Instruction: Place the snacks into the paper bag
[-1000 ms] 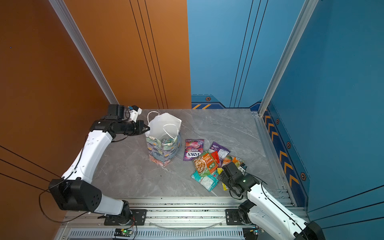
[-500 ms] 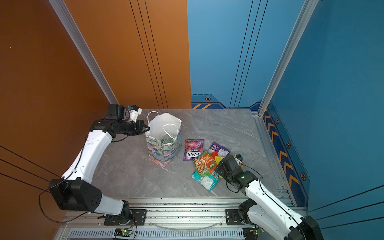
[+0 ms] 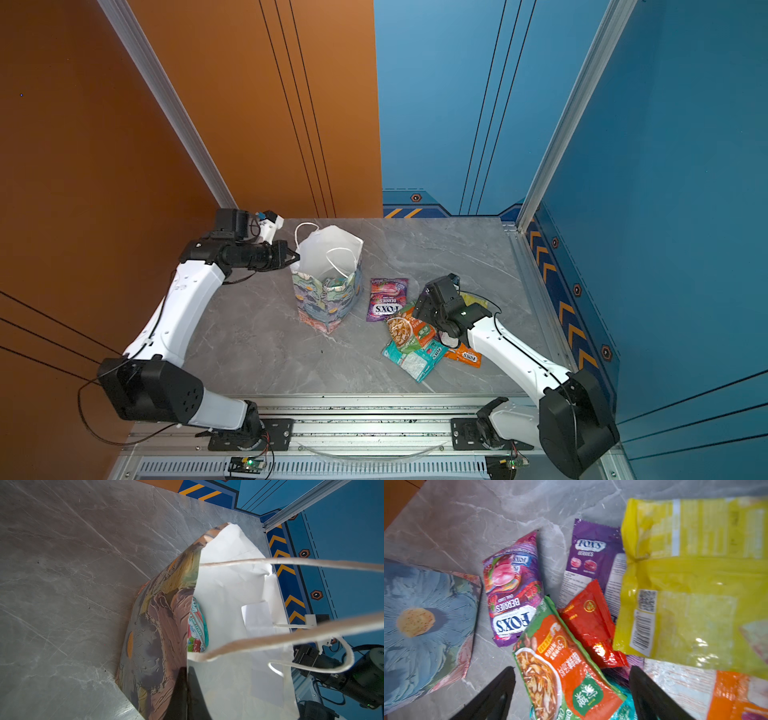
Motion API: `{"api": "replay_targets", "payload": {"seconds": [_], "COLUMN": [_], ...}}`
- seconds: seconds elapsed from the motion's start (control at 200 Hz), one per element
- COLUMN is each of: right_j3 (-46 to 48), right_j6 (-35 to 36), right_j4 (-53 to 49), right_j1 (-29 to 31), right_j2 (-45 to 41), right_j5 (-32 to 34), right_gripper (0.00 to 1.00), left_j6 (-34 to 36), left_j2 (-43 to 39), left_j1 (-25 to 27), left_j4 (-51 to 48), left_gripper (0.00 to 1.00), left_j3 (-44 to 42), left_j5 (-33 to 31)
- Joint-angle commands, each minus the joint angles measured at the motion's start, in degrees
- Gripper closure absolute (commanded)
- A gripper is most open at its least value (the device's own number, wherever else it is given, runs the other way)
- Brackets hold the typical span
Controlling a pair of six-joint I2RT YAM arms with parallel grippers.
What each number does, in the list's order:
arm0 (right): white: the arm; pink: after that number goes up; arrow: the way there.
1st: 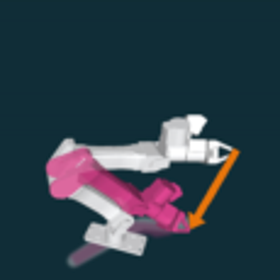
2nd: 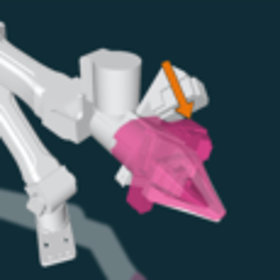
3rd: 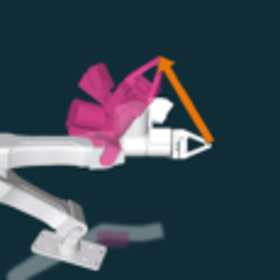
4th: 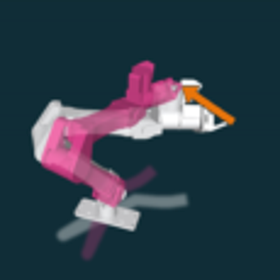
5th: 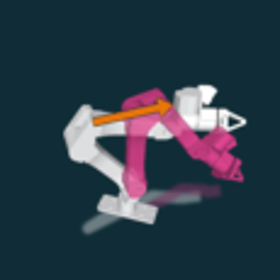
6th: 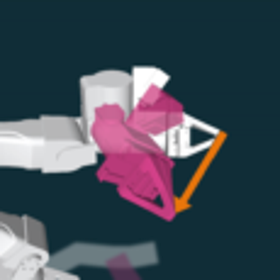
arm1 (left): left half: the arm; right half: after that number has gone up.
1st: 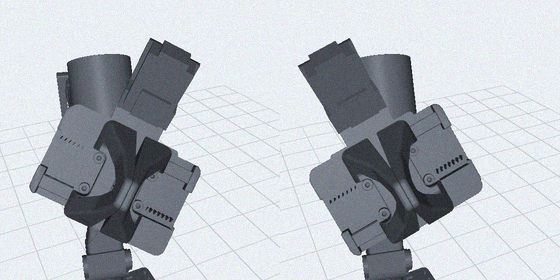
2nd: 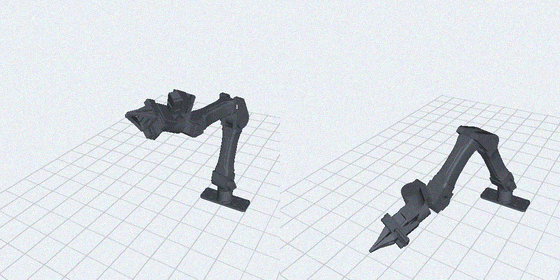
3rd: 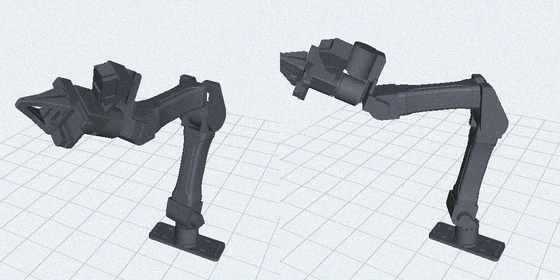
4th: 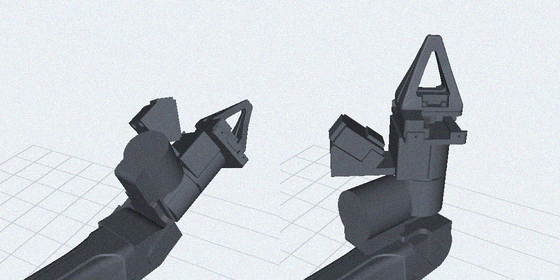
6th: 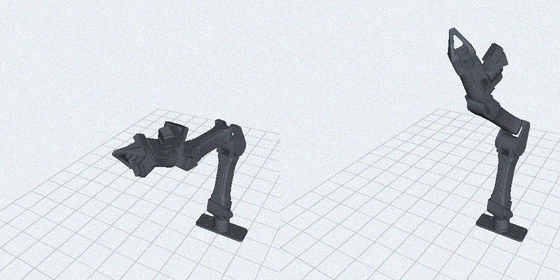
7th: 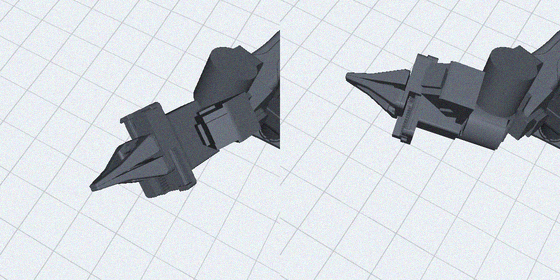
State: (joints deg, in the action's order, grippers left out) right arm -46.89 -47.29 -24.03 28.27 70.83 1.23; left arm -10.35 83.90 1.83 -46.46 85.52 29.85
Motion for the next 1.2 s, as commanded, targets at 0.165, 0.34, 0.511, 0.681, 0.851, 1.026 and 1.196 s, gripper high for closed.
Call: {"api": "replay_targets", "payload": {"seconds": [0.165,0.34,0.511,0.681,0.851,1.026,1.196], "right_j3": [-0.18,3.89,7.76,12.14,13.94,15.28,16.60], "right_j6": [3.80,4.49,6.56,7.04,7.66,9.44,9.84], "right_j4": [-5.33,-8.15,-7.78,-1.83,3.31,6.80,12.40], "right_j1": [-9.89,-22.88,-32.97,-39.64,-42.79,-43.56,-43.65], "right_j2": [-8.40,-12.91,-13.05,-11.79,-8.87,-4.94,-3.02], "right_j5": [-7.77,-12.49,-15.72,-19.51,-23.78,-25.29,-29.71], "right_gripper": [0.19,0.23,0.24,0.24,0.23,0.23,0.24], "left_j6": [0.15,0.13,0.05,-0.02,-0.13,-0.13,-0.20], "left_j2": [-0.45,-0.06,-0.27,-0.22,-0.14,-0.23,-0.45], "left_j1": [-0.42,-0.42,-0.42,-0.42,-0.33,-0.33,-0.33], "left_j4": [0.60,0.59,0.64,0.66,0.61,0.59,0.66], "left_gripper": [1.00,1.00,1.00,1.00,1.00,1.00,1.00], "left_j3": [-0.35,-0.09,-0.09,-0.02,0.01,-0.26,-0.26], "left_j5": [0.70,1.10,1.10,1.14,1.29,1.11,1.03]}}
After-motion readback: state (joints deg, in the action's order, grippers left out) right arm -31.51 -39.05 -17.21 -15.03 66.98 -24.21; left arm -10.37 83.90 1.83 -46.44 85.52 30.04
